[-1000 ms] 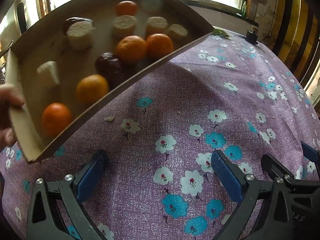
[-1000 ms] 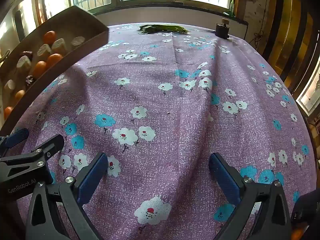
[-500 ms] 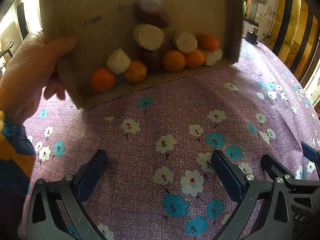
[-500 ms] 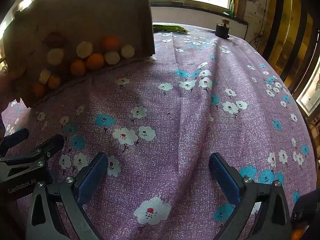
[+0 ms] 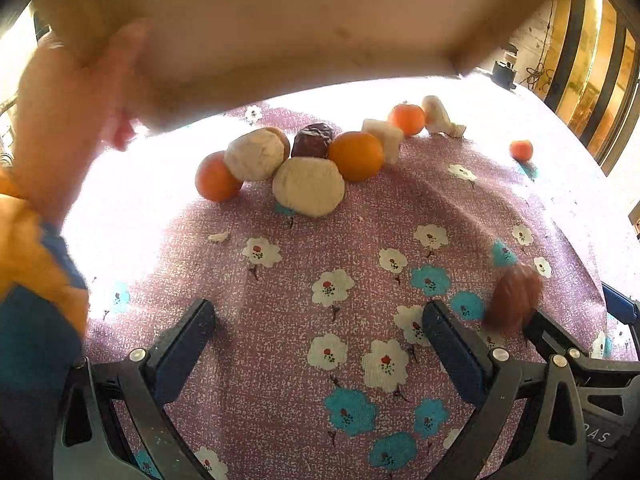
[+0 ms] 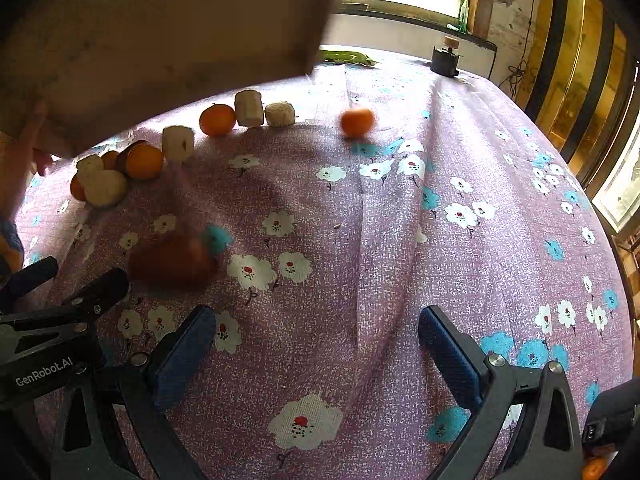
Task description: Organize fruits
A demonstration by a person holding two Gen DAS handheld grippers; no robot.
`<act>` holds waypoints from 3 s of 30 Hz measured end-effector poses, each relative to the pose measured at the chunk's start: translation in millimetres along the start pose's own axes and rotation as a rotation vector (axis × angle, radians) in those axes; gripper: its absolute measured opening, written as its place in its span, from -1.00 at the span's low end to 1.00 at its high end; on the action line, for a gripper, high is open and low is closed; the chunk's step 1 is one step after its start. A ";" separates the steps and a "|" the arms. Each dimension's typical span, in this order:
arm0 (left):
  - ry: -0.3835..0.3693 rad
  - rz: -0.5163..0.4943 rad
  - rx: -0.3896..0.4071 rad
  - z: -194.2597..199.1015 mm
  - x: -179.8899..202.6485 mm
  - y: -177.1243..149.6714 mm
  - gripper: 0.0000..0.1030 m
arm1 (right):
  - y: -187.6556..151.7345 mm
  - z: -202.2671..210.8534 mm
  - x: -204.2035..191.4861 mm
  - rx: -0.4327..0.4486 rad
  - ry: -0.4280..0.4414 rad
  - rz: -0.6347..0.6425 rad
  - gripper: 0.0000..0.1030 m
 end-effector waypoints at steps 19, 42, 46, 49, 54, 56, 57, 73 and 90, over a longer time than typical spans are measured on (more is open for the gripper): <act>0.001 0.000 -0.001 -1.7 -3.6 -0.5 1.00 | -0.8 -0.7 -0.9 0.000 0.000 0.000 0.99; 0.000 0.000 -0.001 -0.8 -3.7 -0.6 1.00 | -0.8 -0.7 -0.8 0.000 0.000 -0.001 0.99; 0.000 0.000 -0.001 -0.8 -3.9 -0.7 1.00 | -0.9 -0.7 -0.8 0.000 0.000 -0.001 0.99; 0.000 0.000 -0.001 -0.8 -3.8 -0.6 1.00 | -1.0 -0.7 -1.0 0.000 0.000 -0.001 0.99; 0.000 0.000 -0.001 -0.8 -3.9 -0.7 1.00 | -1.0 -0.4 -0.9 0.000 0.000 -0.001 0.99; 0.001 -0.002 -0.001 -0.8 -3.7 -0.6 1.00 | -1.0 -0.4 -1.1 0.000 0.000 0.000 0.99; 0.000 -0.006 -0.004 -0.1 -3.6 -1.9 1.00 | -1.0 -0.4 -1.3 0.000 0.000 0.001 0.99; -0.025 -0.019 0.106 60.1 -8.1 21.9 1.00 | 21.1 58.6 -10.0 0.144 0.107 -0.011 1.00; -0.091 0.013 0.104 68.7 -2.6 17.0 1.00 | 15.7 69.3 -14.4 0.159 0.118 0.047 0.93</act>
Point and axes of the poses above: each gripper's, at about its wrist camera, not at the fingertips, and z roughly against the way its jaws point, x to its right, y to its top, the point moved 9 cm from there along -z, roughly the way its jaws point, and after that the axes turned 9 degrees about z, right-handed, at the moved point
